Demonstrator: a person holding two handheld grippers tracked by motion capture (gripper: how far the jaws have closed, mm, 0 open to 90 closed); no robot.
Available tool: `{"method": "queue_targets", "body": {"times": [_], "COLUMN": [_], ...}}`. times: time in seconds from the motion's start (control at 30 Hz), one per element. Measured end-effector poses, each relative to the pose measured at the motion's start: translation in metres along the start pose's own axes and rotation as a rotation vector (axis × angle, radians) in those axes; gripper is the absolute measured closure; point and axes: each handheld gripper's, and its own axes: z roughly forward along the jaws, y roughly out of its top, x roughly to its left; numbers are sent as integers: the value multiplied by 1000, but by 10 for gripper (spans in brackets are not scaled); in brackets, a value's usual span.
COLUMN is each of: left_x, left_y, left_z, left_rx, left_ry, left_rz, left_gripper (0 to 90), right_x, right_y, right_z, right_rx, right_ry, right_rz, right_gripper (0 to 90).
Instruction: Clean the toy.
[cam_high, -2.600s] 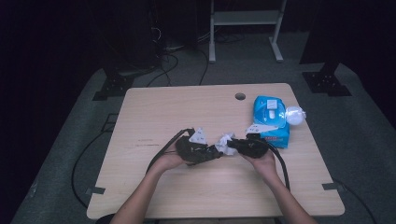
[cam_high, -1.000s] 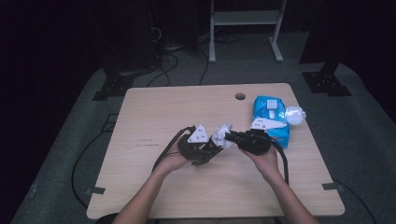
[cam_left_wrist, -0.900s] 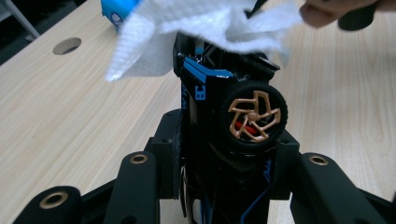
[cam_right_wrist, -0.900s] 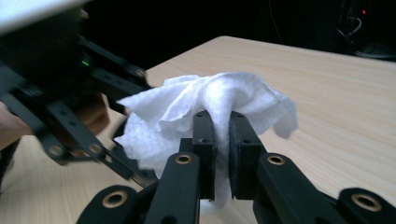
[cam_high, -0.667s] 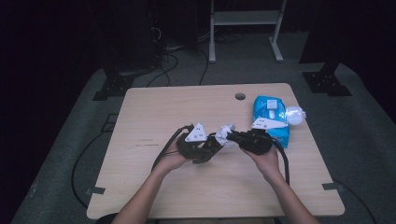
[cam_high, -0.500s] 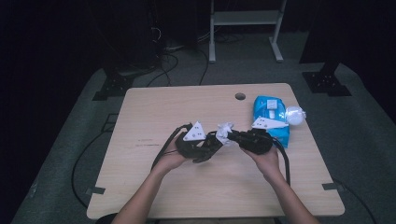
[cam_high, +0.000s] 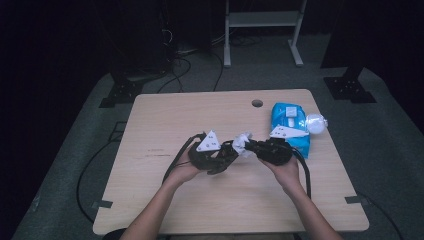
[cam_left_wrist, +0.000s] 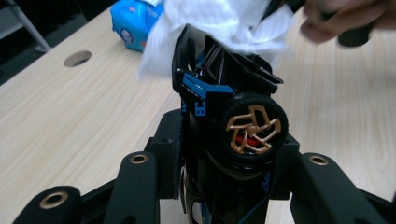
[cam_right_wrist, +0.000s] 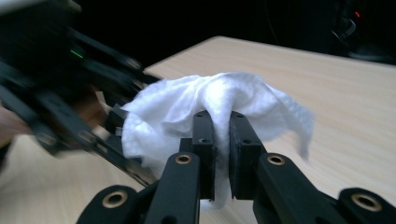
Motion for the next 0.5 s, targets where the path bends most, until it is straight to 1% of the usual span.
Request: {"method": "queue_targets", "body": {"times": [0.07,0.1,0.13,0.23,0.27,0.3,0.33,0.43,0.5], "left_x": [0,-1,-1,-2,-2,-2,-1,0,2], "left_y": [1,0,0,-1,0,0,0,1,0], "left_z": [1,2,3,4,4,3,1,-1,-3], "left_rx": [3,8,15,11,7,3,-6,-10,-21], "left_ry": [-3,0,-2,-7,-8,-11,-14,-4,-11], "left_rz": [5,5,10,6,5,1,-4,-4,-16], "left_gripper": [570,570,570,570,570,570,570,570,570], "right_x": [-4,-3,-1,6,7,7,7,4,1], "right_y": [-4,-4,-3,6,8,9,8,4,1], "right_z": [1,1,1,-2,-3,-4,-3,-2,-1], "right_rx": [12,11,5,-22,-37,-39,-36,-20,-8], "right_ry": [-3,-1,0,13,19,24,22,13,1], "right_rz": [21,21,13,-11,-11,-9,-12,-1,-2], "right_gripper": [821,822,822,821,821,821,822,822,822]}}
